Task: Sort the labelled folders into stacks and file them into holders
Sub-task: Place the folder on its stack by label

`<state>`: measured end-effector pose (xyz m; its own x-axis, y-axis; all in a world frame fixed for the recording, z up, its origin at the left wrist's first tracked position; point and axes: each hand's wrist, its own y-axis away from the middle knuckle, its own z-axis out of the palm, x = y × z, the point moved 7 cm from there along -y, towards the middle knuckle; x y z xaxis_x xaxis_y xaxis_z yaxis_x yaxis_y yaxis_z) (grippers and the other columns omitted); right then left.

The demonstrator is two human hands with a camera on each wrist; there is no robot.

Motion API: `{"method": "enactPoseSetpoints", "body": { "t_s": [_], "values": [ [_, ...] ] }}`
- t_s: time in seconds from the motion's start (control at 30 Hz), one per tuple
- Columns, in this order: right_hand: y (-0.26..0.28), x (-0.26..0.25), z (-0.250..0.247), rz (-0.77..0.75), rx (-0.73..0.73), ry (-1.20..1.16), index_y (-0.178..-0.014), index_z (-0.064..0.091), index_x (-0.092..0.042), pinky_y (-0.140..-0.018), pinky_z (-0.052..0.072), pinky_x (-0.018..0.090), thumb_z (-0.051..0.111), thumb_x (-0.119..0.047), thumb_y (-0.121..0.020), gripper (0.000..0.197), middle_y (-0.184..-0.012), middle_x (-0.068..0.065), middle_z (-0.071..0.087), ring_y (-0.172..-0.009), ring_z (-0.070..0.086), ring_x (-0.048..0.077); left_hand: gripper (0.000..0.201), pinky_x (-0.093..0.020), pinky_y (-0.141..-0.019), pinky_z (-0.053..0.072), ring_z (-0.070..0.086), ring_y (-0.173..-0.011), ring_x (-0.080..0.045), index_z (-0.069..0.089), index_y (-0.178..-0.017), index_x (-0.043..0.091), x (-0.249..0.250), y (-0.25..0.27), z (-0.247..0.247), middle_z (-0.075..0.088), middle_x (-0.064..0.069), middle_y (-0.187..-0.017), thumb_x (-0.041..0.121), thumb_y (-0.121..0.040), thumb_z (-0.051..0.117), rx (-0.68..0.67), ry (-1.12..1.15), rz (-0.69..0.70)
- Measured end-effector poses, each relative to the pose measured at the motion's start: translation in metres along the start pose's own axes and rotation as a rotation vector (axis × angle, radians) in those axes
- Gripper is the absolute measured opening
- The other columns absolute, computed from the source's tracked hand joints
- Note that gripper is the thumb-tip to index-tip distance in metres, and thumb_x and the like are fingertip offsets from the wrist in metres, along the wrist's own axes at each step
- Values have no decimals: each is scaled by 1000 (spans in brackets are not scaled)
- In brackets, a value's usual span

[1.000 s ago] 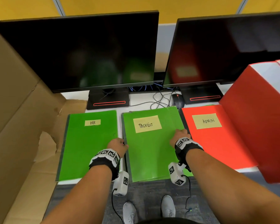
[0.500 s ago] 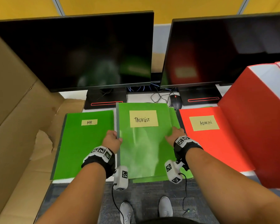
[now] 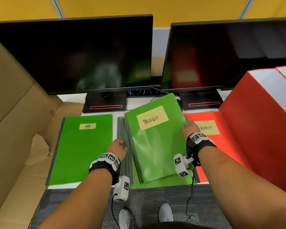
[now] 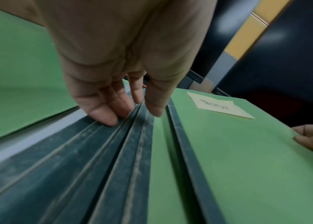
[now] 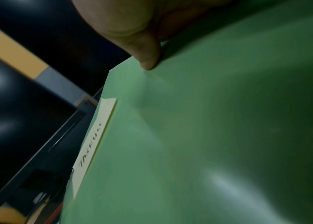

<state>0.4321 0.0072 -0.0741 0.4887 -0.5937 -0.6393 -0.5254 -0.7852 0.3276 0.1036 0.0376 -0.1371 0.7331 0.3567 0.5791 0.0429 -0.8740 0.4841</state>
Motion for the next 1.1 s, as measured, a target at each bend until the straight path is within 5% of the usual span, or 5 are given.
{"method": "enactPoseSetpoints", "body": {
  "t_s": [0.2, 0.47, 0.6, 0.77, 1.1],
  "values": [
    [-7, 41, -23, 123, 79, -70, -117, 50, -8, -65, 40, 32, 35, 2, -88, 35, -80, 17, 53, -74, 53, 29, 86, -33, -92, 51, 52, -115, -27, 40, -134, 15, -4, 3, 13, 46, -11, -129, 52, -67, 79, -33, -320, -29],
    [-10, 51, -36, 167, 67, -75, -118, 48, -13, -67, 42, 32, 32, 5, -86, 41, -86, 16, 54, -78, 54, 30, 75, -34, -103, 45, 43, -126, -26, 43, -138, 8, -7, -2, 16, 45, -10, -134, 51, -80, 67, -36, -479, -82],
    [-8, 50, -34, 168, 63, -70, -117, 48, -13, -66, 42, 32, 31, 5, -85, 40, -86, 15, 54, -77, 54, 29, 71, -30, -97, 46, 47, -121, -22, 50, -132, 9, -6, -5, 14, 51, -8, -129, 54, -79, 66, -2, -481, -94],
    [-5, 49, -27, 167, 16, -67, -116, 47, -18, -68, 46, 35, 30, 3, -85, 41, -86, 17, 55, -76, 56, 30, 88, -27, -84, 46, 50, -106, -21, 55, -121, 8, -6, -3, 18, 52, -9, -117, 79, -68, 55, 9, -556, -100],
    [-8, 52, -38, 192, 72, -37, -119, 48, -14, -64, 40, 30, 30, 4, -86, 42, -82, 15, 54, -76, 54, 29, 66, -31, -87, 51, 56, -116, -28, 38, -131, 1, -20, -4, -3, 53, -14, -127, 28, -82, 73, -23, -423, -266]
  ]
}}
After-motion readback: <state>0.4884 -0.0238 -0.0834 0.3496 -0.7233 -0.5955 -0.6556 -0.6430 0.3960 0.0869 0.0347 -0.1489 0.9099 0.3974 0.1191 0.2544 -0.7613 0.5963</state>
